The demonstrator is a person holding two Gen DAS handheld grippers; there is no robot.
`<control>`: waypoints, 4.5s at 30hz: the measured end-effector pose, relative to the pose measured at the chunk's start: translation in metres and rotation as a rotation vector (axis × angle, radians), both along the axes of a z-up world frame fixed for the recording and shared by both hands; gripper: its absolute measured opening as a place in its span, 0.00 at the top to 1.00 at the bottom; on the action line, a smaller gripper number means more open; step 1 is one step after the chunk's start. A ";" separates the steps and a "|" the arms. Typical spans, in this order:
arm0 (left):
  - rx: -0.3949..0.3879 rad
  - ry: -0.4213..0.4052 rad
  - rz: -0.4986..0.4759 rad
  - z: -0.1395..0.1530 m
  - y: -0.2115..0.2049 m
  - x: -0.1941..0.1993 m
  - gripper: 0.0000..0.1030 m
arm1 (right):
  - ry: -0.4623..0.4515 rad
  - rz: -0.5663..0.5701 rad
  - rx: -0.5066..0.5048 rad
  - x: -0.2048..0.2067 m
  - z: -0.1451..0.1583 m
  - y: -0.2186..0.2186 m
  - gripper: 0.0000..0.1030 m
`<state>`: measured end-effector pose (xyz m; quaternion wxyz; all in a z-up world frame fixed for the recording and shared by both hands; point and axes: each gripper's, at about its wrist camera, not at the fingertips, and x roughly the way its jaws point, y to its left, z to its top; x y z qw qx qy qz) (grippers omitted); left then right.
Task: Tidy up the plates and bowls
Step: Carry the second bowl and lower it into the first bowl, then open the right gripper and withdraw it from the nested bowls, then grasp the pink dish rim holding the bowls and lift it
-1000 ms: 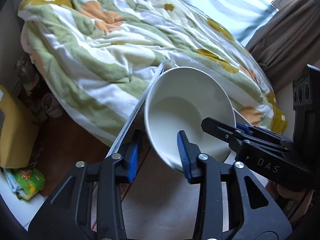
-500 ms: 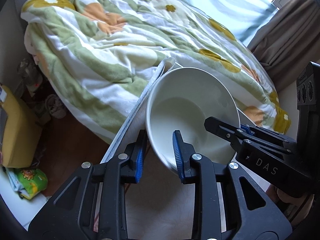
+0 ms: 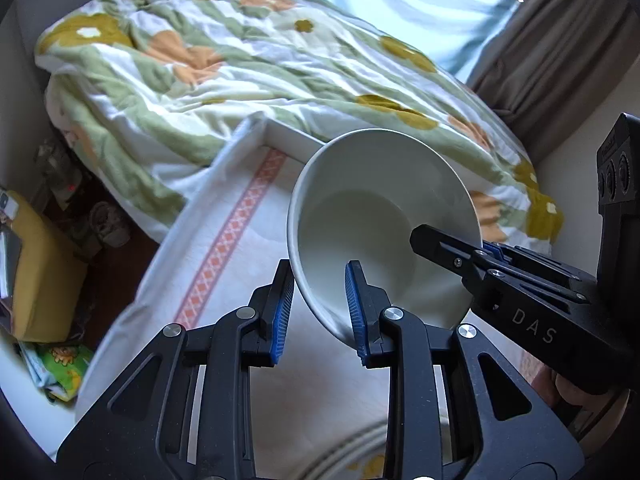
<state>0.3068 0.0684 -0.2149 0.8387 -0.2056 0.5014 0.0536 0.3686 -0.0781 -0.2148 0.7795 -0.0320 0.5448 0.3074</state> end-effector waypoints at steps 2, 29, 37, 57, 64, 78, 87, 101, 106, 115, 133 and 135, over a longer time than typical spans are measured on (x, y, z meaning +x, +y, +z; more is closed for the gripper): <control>-0.006 -0.007 -0.019 0.014 -0.019 -0.009 0.77 | -0.015 -0.017 0.003 -0.011 0.013 -0.018 0.84; -0.003 0.030 -0.503 0.039 -0.349 -0.130 0.77 | -0.008 -0.489 -0.022 -0.198 0.064 -0.335 0.84; 0.052 0.125 -0.579 0.004 -0.364 -0.131 0.77 | 0.064 -0.542 -0.034 -0.219 0.025 -0.348 0.84; 0.257 0.095 -0.687 -0.010 -0.382 -0.125 0.77 | 0.046 -0.534 -0.153 -0.232 0.005 -0.342 0.84; 0.280 0.082 -0.706 -0.012 -0.388 -0.126 0.77 | 0.047 -0.546 -0.189 -0.233 0.006 -0.341 0.84; 0.290 0.076 -0.691 -0.011 -0.385 -0.121 0.77 | 0.049 -0.562 -0.163 -0.237 0.008 -0.345 0.84; 0.282 -0.074 -0.684 0.059 -0.366 -0.126 0.77 | -0.054 -0.527 -0.109 -0.243 0.057 -0.351 0.84; 0.368 -0.078 -0.700 0.058 -0.315 -0.149 0.00 | -0.072 -0.460 -0.193 -0.272 0.067 -0.377 0.00; 0.338 0.047 -0.746 0.014 -0.319 -0.151 0.00 | 0.052 -0.481 -0.228 -0.271 0.031 -0.387 0.00; 0.349 0.145 -0.787 -0.029 -0.339 -0.139 0.01 | 0.154 -0.456 -0.261 -0.252 -0.014 -0.380 0.26; 0.313 0.208 -0.869 -0.075 -0.361 -0.114 0.58 | 0.158 -0.363 -0.255 -0.227 -0.056 -0.355 0.74; 0.300 0.193 -0.889 -0.077 -0.365 -0.116 0.68 | 0.150 -0.363 -0.230 -0.228 -0.057 -0.355 0.78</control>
